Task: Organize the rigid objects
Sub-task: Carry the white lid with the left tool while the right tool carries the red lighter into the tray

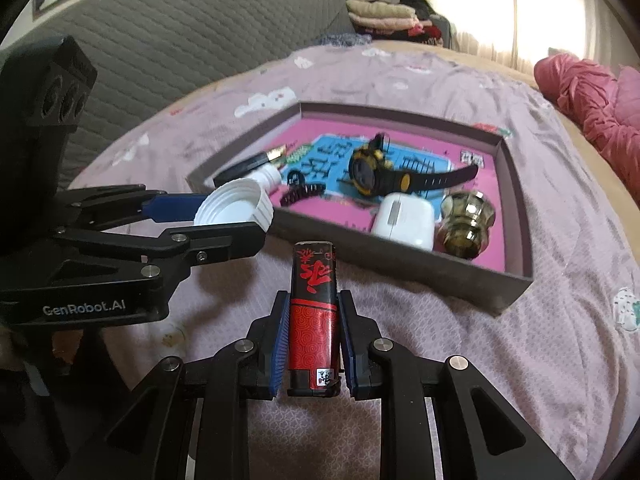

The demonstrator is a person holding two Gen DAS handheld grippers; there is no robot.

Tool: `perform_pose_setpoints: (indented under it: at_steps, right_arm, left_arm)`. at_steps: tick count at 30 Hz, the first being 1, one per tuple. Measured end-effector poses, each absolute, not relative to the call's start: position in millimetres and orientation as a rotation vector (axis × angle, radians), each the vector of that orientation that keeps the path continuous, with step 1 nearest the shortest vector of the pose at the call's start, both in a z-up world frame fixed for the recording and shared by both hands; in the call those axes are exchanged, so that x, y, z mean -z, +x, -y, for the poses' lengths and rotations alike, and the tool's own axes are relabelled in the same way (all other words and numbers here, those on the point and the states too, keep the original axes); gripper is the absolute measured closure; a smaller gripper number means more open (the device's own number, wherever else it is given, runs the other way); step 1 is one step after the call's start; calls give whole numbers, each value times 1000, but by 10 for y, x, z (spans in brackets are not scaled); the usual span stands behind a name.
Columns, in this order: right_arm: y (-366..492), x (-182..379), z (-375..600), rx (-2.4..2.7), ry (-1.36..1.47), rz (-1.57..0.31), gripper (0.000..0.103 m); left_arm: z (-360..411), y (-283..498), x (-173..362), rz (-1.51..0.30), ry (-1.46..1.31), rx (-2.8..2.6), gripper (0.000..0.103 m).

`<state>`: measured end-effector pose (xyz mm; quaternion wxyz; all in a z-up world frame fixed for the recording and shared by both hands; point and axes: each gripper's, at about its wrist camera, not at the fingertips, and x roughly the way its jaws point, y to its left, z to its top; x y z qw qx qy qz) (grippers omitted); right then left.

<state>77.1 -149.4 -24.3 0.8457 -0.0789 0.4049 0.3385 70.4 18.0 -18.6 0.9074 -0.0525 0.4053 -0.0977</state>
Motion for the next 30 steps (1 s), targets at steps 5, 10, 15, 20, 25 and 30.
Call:
perform_pose_setpoints:
  at_steps: [5, 10, 15, 20, 25, 30]
  right_arm:
    - [808, 118, 1518, -695, -154, -805, 80]
    - [945, 45, 1534, -657, -147, -779, 80]
    - [1123, 21, 1573, -613, -120, -766, 80]
    - [1285, 28, 1576, -586, -113, -751, 80]
    - [1403, 42, 1579, -570, -95, -753, 80]
    - [1478, 68, 1549, -572, -94, -752, 80]
  left_arm:
    - [-224, 758, 150, -816, -110, 185, 52]
    - [-265, 932, 119, -797, -133, 180, 52]
    - [-300, 1052, 113, -781, -136, 182, 52]
    - [-286, 1156, 138, -782, -141, 188, 52]
    - [-241, 1244, 153, -775, -135, 197, 52]
    - [-176, 1295, 189, -783, -122, 209, 52]
